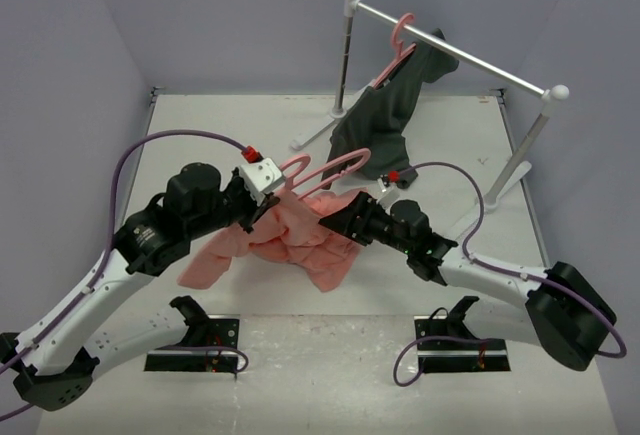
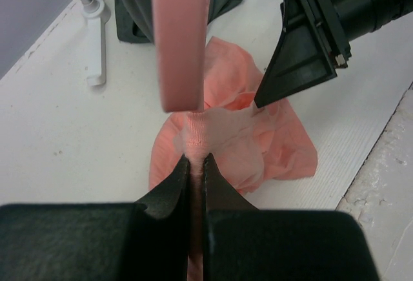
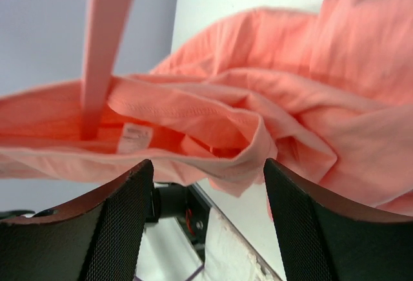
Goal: Place the t-shirt on the hanger
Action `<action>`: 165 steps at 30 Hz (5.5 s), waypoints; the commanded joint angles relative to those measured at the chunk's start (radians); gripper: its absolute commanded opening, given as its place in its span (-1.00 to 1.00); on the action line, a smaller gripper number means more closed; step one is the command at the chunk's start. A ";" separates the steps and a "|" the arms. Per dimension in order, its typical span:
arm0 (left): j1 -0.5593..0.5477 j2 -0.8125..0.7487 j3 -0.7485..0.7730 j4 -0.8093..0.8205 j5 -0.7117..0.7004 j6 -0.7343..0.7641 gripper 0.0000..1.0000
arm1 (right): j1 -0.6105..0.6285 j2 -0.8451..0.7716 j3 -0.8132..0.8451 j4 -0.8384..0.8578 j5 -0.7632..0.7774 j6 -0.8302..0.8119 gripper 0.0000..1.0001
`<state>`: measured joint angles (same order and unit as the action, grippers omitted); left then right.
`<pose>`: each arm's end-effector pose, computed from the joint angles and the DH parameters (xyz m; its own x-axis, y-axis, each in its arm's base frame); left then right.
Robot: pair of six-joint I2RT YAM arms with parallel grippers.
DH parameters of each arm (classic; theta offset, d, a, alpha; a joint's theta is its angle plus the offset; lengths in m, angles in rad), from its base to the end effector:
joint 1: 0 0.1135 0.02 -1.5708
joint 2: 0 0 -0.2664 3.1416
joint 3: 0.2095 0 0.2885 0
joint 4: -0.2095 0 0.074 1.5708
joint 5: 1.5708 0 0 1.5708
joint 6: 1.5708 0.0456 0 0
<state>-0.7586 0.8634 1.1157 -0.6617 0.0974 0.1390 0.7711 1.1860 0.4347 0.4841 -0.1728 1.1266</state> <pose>0.1528 -0.1509 0.3970 -0.1823 0.3628 -0.9139 0.7822 0.6167 0.0888 0.1967 0.2021 0.1802 -0.8087 0.4545 -0.3735 -0.1752 0.4201 0.8904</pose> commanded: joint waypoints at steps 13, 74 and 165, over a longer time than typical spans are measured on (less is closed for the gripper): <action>0.004 -0.039 -0.011 0.064 0.018 -0.009 -1.00 | -0.019 0.097 0.087 -0.003 -0.006 -0.036 0.23; 0.004 0.164 0.034 -0.017 0.174 0.034 -1.00 | -0.248 0.016 1.001 -1.150 0.128 -0.743 -1.00; 0.346 -0.109 -0.504 0.765 -0.531 -0.640 -1.00 | -0.354 -0.295 1.110 -1.125 -0.262 -0.946 -1.00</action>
<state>-0.4373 0.7439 0.5158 0.3070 0.0345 -0.3566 0.4242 0.9258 1.5531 -0.6456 -0.5958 0.1927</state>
